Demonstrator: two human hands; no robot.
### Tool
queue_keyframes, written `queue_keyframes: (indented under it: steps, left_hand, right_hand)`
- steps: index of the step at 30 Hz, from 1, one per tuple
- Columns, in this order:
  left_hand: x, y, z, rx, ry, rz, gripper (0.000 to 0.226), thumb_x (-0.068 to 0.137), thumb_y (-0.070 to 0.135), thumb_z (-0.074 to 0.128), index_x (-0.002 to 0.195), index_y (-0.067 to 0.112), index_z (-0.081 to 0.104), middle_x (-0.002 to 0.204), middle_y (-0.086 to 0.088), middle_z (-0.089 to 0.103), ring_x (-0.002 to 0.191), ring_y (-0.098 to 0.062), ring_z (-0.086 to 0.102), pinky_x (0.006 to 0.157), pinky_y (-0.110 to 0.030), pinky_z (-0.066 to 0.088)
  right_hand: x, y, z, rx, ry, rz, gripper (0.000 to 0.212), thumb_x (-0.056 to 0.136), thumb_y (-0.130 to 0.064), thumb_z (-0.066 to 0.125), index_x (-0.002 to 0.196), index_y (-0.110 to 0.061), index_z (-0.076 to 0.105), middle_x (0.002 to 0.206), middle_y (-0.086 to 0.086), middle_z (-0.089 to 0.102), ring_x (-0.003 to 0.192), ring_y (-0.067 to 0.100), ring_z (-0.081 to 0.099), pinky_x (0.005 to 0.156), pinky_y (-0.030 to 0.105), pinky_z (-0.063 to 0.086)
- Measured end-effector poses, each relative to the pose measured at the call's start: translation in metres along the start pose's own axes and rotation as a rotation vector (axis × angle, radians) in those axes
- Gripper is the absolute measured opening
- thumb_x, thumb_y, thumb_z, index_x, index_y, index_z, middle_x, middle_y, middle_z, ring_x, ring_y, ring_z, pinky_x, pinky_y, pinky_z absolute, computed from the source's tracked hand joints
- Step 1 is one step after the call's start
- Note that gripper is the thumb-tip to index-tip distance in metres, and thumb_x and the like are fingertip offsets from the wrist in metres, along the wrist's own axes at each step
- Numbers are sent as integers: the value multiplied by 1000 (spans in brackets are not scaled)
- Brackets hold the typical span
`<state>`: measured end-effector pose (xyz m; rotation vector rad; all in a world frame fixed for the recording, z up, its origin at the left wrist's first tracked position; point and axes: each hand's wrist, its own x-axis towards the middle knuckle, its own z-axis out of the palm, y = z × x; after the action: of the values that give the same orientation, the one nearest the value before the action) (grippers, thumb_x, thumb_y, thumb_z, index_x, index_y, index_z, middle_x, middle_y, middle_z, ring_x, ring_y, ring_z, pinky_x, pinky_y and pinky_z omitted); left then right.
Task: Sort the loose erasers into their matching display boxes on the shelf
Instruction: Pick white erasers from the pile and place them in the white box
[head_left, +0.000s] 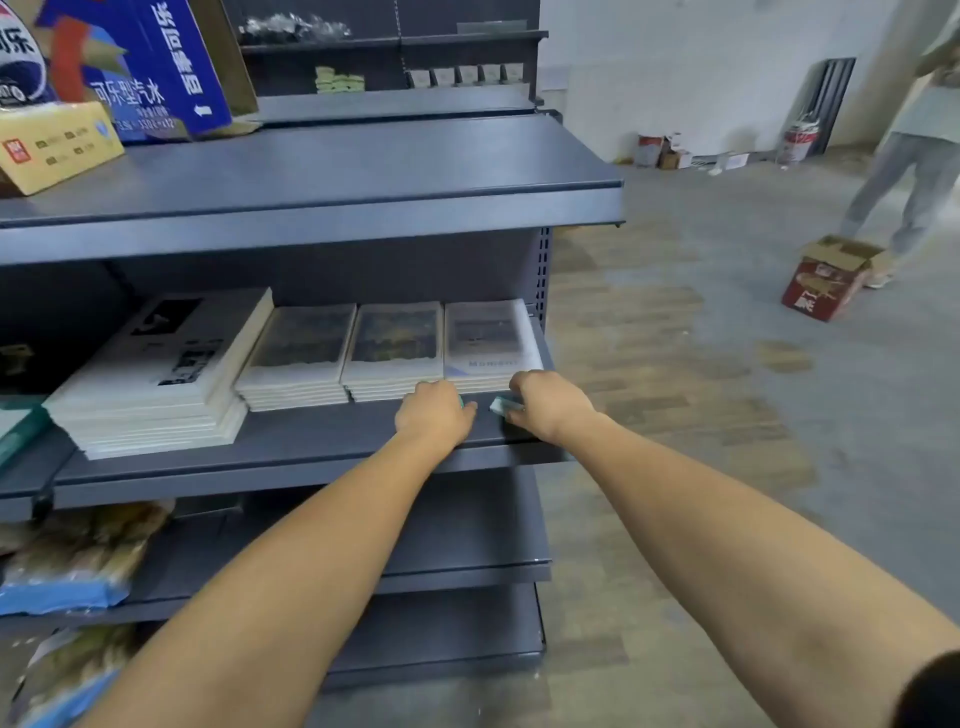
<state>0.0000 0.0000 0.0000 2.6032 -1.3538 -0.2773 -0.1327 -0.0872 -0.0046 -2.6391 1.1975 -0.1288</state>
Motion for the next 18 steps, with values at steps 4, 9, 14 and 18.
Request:
queue_keyframes:
  steps: [4,9,14,18]
  left_hand:
    - [7,1,5,25,-33,-45,52,91,55,51,109,7,60,116,-15,58,105,-31,56,78,-37,45]
    - [15,3,11,43,-52,-50,55,88,57,55,111,8,58,117,-14,58,104,-30,57,73,-34,43]
    - [17,4,12,28,-50,-67,46,87,46,63,112,9,57,117,-13,57,103,-30,58,71,-33,43]
    - [16,3,12,20,-53,-82,39,86,26,67,119,8,54,121,-15,54,105,-32,58,76,-37,48]
  right_hand:
    - [9,5,5,-17,-44,-5,36,87,-34,63,110,-7,57,114,14,59,106,33,54,82,38,49]
    - [19,12,10,-36,-61,-8,42,85,-40,67,109,-6,60,114,14,58,107,33,54,86,38,48]
    - [23,10,15,4,-71,-14,42,84,-40,68,110,-8,62,111,12,55,104,30,54,83,36,47]
    - [26,5,20,26,-80,-10,32,89,-29,65,109,-5,64,112,14,54,100,32,56,82,35,48]
